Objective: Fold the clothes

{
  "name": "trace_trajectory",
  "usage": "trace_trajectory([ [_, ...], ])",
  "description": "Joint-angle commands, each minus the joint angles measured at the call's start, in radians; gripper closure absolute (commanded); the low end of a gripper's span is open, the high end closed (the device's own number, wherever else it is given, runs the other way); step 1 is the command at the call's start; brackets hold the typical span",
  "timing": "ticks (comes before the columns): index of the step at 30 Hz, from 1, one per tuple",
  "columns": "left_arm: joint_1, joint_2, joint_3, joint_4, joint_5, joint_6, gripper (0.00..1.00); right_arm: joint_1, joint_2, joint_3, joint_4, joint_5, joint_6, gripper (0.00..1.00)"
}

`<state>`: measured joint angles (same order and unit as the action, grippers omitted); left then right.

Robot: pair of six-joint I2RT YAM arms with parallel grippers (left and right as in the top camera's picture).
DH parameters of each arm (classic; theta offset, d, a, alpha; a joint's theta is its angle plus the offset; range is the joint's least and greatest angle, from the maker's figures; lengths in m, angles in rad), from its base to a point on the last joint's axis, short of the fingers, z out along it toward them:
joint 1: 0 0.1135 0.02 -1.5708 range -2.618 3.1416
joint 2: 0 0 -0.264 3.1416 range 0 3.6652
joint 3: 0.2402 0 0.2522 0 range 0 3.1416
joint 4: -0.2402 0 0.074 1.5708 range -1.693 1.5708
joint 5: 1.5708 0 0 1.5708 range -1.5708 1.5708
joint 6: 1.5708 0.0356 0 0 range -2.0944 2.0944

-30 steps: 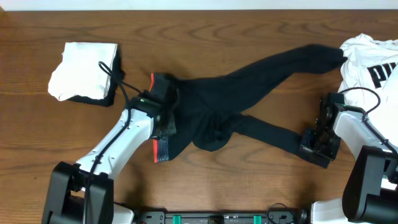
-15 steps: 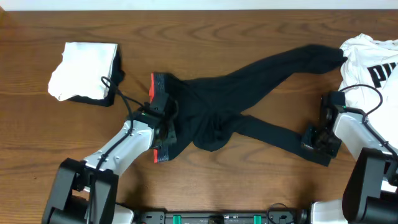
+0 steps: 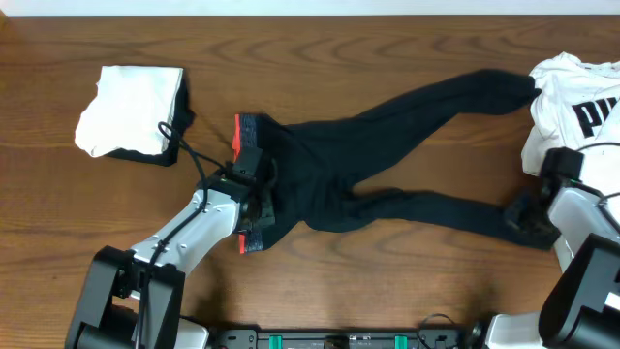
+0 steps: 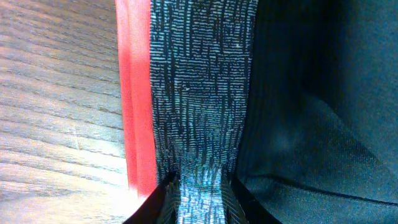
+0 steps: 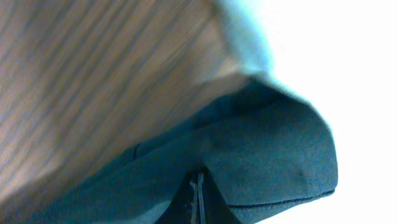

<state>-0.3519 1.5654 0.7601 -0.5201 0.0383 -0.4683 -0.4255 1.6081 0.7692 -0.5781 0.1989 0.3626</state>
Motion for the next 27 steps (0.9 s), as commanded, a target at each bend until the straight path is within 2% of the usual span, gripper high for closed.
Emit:
trace_trajectory([
  [1, 0.035, 0.010, -0.021, -0.020, -0.048, 0.030, 0.74, -0.045, 0.030, -0.023, 0.045, 0.037, -0.020, 0.99],
  [9, 0.201, 0.010, -0.021, -0.071, -0.088, 0.053, 0.74, -0.069, 0.030, -0.016, 0.170, 0.029, -0.047, 0.99],
  [14, 0.288, 0.010, -0.021, -0.073, -0.088, 0.057, 0.74, -0.069, 0.030, -0.016, 0.172, 0.028, -0.046, 0.99],
  [22, 0.312, 0.010, -0.020, -0.077, -0.088, 0.058, 0.74, -0.069, 0.030, -0.017, 0.141, -0.089, -0.140, 0.98],
  [27, 0.312, 0.009, -0.005, -0.095, -0.088, 0.075, 0.73, -0.068, 0.029, 0.020, 0.102, -0.252, -0.230, 0.91],
])
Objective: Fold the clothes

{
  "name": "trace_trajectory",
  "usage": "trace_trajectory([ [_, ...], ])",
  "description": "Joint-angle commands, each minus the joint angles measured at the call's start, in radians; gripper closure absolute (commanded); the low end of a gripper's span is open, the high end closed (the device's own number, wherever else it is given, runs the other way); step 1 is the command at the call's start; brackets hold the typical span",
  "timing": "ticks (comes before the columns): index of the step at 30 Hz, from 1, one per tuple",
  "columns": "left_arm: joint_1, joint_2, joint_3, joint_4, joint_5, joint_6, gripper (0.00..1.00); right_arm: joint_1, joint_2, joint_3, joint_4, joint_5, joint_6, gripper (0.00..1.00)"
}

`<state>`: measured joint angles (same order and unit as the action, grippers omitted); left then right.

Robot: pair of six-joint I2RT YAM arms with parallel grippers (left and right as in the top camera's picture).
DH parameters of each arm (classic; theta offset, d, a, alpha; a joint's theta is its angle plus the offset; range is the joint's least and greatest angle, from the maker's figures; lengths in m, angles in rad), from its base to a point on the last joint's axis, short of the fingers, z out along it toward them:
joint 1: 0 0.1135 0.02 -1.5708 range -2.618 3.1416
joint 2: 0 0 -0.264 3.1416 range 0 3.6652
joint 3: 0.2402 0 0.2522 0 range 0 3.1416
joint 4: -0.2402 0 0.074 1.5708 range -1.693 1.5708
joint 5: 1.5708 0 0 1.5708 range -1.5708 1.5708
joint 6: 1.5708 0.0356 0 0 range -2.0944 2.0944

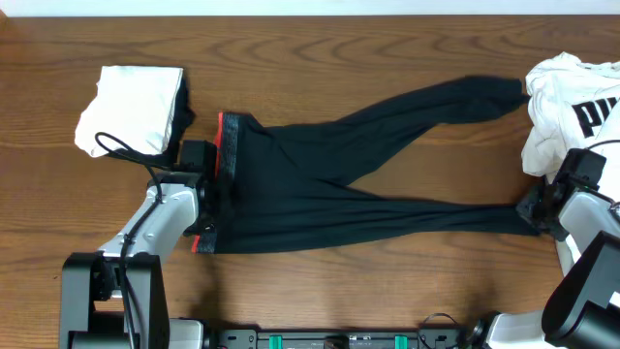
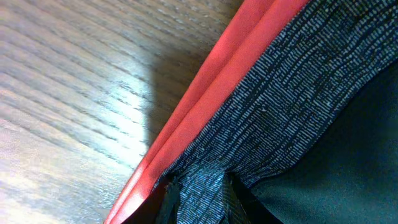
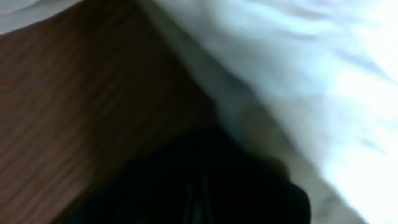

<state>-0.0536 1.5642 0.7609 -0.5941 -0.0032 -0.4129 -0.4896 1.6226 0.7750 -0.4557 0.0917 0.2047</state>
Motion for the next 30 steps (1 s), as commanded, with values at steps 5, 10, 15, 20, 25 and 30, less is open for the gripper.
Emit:
trace_trajectory([
  [5, 0.013, 0.010, 0.012, -0.036, -0.046, 0.020, 0.73, 0.010, -0.001, 0.134, -0.130, -0.238, -0.081, 0.85],
  [10, 0.013, 0.010, 0.012, -0.037, -0.046, 0.020, 0.72, 0.033, -0.001, 0.235, -0.207, -0.287, -0.169, 0.68],
  [15, 0.013, 0.010, 0.012, -0.041, -0.046, 0.019, 0.68, 0.030, -0.001, 0.244, -0.282, -0.275, -0.080, 0.65],
  [20, 0.013, 0.010, 0.012, -0.045, -0.046, 0.019, 0.67, 0.023, -0.001, 0.243, -0.371, -0.203, -0.031, 0.57],
  [25, 0.013, 0.010, 0.012, -0.037, -0.042, 0.016, 0.67, 0.025, -0.001, 0.211, -0.347, -0.197, 0.013, 0.56],
  [30, 0.013, 0.010, 0.012, -0.033, -0.035, 0.016, 0.67, 0.028, -0.001, 0.142, -0.263, -0.201, 0.100, 0.54],
])
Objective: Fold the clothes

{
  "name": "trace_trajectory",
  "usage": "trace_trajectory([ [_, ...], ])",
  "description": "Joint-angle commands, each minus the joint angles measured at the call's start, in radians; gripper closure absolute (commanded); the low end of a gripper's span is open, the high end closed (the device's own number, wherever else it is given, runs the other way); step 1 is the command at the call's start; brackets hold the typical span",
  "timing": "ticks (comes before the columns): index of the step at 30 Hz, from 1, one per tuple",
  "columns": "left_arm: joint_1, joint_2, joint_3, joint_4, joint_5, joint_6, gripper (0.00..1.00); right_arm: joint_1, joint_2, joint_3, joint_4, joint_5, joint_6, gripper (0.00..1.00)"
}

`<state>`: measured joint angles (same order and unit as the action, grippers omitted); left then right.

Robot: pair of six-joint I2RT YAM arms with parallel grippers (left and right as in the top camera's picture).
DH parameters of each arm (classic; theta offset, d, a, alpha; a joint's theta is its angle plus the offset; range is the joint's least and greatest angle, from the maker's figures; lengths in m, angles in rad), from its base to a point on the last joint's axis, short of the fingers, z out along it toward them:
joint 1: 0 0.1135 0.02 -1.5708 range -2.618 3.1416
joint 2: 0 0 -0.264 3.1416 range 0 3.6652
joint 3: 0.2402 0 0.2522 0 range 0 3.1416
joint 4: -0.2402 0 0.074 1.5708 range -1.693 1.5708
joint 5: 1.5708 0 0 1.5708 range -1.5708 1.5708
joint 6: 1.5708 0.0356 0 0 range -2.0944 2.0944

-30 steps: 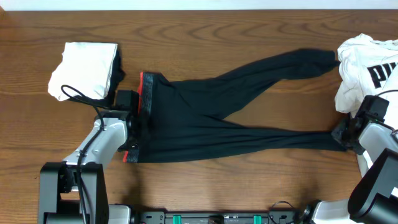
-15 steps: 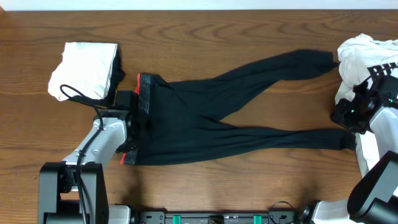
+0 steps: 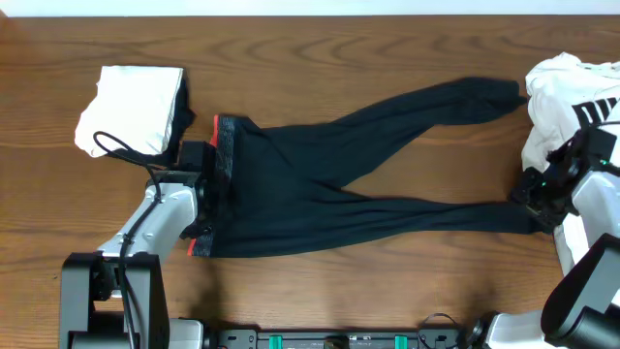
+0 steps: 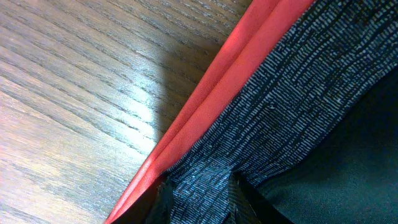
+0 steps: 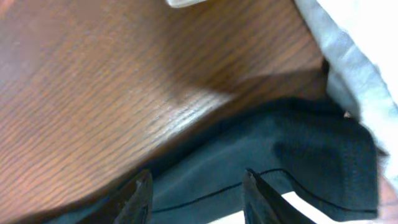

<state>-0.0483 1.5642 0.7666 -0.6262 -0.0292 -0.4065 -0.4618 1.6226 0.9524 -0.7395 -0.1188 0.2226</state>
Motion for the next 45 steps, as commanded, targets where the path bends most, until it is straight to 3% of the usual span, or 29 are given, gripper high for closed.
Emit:
trace_trajectory([
  [1, 0.008, 0.010, 0.006, -0.001, -0.009, 0.009, 0.67, 0.002, -0.001, -0.049, 0.043, 0.010, 0.108, 0.53],
  [16, 0.008, 0.010, 0.006, 0.003, -0.005, 0.005, 0.67, 0.021, -0.001, -0.141, 0.199, 0.014, 0.277, 0.47],
  [18, 0.008, 0.010, 0.006, 0.003, -0.005, 0.005, 0.67, 0.029, -0.001, -0.143, 0.210, 0.016, 0.295, 0.49],
  [20, 0.008, 0.010, 0.006, 0.003, -0.005, 0.005, 0.67, 0.035, -0.001, -0.143, 0.217, 0.025, 0.305, 0.58],
  [21, 0.008, 0.010, 0.006, 0.002, -0.005, 0.005, 0.67, 0.036, -0.001, -0.143, 0.222, 0.026, 0.305, 0.65],
  [24, 0.008, 0.010, 0.006, 0.002, -0.005, 0.005, 0.67, 0.039, -0.001, -0.143, 0.228, 0.024, 0.305, 0.98],
  [30, 0.008, 0.010, 0.006, 0.003, -0.005, 0.005, 0.67, 0.071, -0.001, -0.130, 0.269, -0.008, 0.304, 0.99],
  [40, 0.008, 0.010, 0.006, 0.002, -0.005, 0.005, 0.67, 0.077, -0.013, 0.000, 0.279, -0.309, 0.276, 0.99],
  [45, 0.008, 0.010, 0.006, 0.002, -0.005, 0.005, 0.67, 0.076, -0.077, 0.010, 0.267, -0.361, 0.217, 0.99],
])
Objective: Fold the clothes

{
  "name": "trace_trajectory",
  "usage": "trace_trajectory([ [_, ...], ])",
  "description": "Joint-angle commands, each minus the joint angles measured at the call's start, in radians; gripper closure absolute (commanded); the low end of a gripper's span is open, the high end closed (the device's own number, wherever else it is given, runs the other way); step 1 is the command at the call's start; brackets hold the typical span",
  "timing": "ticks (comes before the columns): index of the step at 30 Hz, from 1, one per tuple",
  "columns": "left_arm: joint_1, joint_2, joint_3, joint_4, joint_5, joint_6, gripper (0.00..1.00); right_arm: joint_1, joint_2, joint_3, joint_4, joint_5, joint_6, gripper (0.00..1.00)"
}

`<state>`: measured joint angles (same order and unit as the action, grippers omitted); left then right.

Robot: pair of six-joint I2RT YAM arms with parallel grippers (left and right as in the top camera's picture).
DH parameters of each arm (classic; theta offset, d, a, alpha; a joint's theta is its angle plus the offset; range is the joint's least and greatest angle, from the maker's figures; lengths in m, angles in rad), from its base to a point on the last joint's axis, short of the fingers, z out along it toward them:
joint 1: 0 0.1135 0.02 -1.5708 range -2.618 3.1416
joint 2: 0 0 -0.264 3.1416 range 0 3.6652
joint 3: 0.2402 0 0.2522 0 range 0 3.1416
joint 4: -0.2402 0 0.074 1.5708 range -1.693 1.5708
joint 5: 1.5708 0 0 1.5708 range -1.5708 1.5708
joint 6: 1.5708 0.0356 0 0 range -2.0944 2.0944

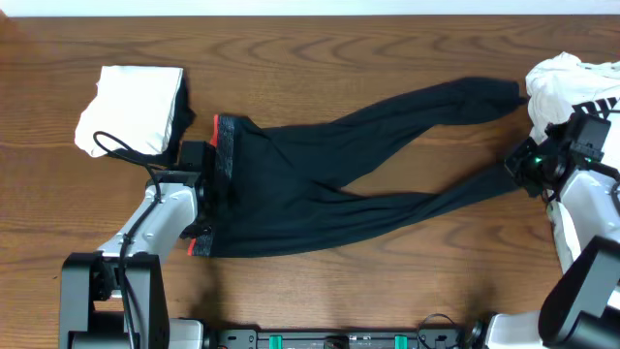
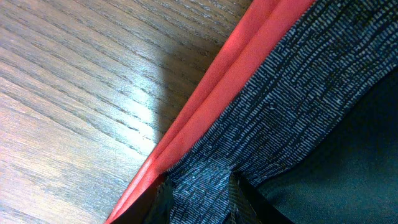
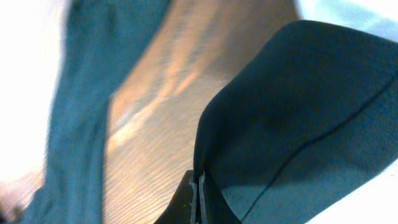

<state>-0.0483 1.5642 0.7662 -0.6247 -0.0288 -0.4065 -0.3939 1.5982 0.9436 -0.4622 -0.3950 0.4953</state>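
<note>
Black pants point(image 1: 320, 184) lie flat, with the grey and red waistband point(image 1: 225, 145) at the left and both legs running right. My left gripper point(image 1: 201, 194) is shut on the waistband point(image 2: 292, 93); its fingertips point(image 2: 199, 199) pinch the grey patterned band. My right gripper point(image 1: 526, 165) is shut on the end of the near leg; the dark cuff point(image 3: 298, 112) hangs from the closed fingers point(image 3: 198, 190) above the wood. The far leg point(image 1: 436, 102) stretches toward the back right.
A folded white cloth point(image 1: 131, 109) on a dark piece sits at the back left, close to the waistband. A crumpled white shirt with black print point(image 1: 567, 82) lies at the right edge, right behind my right gripper. Brown wooden table point(image 1: 320, 58).
My right gripper was open over the near leg's cuff; now it is shut on it and sits farther back, with the leg end drawn toward the far leg. The left gripper has not moved.
The pants were rumpled, my left gripper shut on the waistband and my right on the near leg's end. Then the waistband was farther left and the pants stretched flat. The right gripper was then open, and now holds the cuff again, farther back.
</note>
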Motion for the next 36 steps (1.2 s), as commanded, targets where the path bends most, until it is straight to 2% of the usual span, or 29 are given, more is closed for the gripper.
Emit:
trace_trajectory([
  [1, 0.008, 0.010, 0.006, 0.001, -0.005, 0.005, 0.67, 0.008, -0.070, 0.019, -0.028, -0.083, -0.078, 0.99],
  [4, 0.008, 0.010, 0.006, 0.001, -0.005, 0.005, 0.67, 0.008, -0.110, 0.018, -0.108, -0.042, -0.134, 0.99],
  [10, 0.008, 0.010, 0.006, 0.000, -0.005, 0.005, 0.67, 0.008, -0.126, -0.010, -0.285, 0.216, -0.144, 0.99],
  [18, 0.008, 0.010, 0.006, 0.001, -0.005, 0.005, 0.67, -0.027, -0.126, -0.132, -0.262, 0.402, -0.121, 0.99],
  [23, 0.008, 0.010, 0.006, 0.001, -0.005, 0.005, 0.67, -0.035, -0.126, -0.156, -0.265, 0.594, -0.121, 0.99],
  [32, 0.008, 0.010, 0.006, 0.001, -0.006, 0.005, 0.67, -0.060, -0.125, -0.156, -0.192, 0.623, -0.123, 0.97],
  [33, 0.008, 0.010, 0.006, 0.001, -0.006, 0.005, 0.67, -0.059, -0.125, -0.156, -0.192, 0.621, -0.123, 0.96],
  [34, 0.008, 0.010, 0.006, 0.001, -0.006, 0.005, 0.67, -0.058, -0.126, -0.156, -0.196, 0.614, -0.124, 0.88],
  [36, 0.008, 0.010, 0.006, 0.001, -0.006, 0.005, 0.67, -0.058, -0.126, -0.156, -0.212, 0.604, -0.137, 0.82],
])
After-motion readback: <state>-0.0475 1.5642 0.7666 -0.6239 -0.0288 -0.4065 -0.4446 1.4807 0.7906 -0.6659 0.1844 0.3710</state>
